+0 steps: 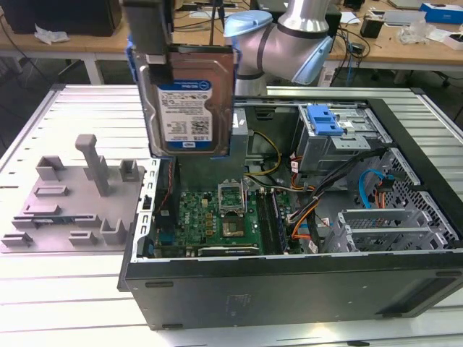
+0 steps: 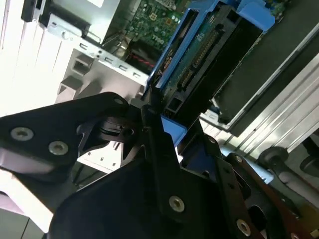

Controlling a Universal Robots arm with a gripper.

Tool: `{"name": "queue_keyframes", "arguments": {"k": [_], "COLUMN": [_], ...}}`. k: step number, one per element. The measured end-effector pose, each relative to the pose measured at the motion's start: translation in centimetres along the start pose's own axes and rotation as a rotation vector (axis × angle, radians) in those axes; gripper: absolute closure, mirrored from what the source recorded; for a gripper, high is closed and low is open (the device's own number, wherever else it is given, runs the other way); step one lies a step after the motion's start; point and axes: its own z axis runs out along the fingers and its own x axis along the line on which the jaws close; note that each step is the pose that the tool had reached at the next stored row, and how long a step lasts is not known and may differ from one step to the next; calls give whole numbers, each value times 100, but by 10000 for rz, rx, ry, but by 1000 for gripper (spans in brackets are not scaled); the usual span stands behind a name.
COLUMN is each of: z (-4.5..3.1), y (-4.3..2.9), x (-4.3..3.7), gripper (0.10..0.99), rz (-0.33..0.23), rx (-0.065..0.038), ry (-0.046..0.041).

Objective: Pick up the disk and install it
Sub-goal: 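Pick up the disk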

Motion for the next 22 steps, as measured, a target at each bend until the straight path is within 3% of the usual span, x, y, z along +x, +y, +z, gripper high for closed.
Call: {"name": "queue_keyframes", "arguments": {"k": [1,8,12,22], "z": [-2,-10,-16,-29], "y": [-77,-399,-652,-1188], "x": [38,184,269,474], "gripper": [722,722,722,722], "rz": [-2,1,1,0], "rx": [-3,-22,-54,-88], "ry": [0,-1,1,0]}}
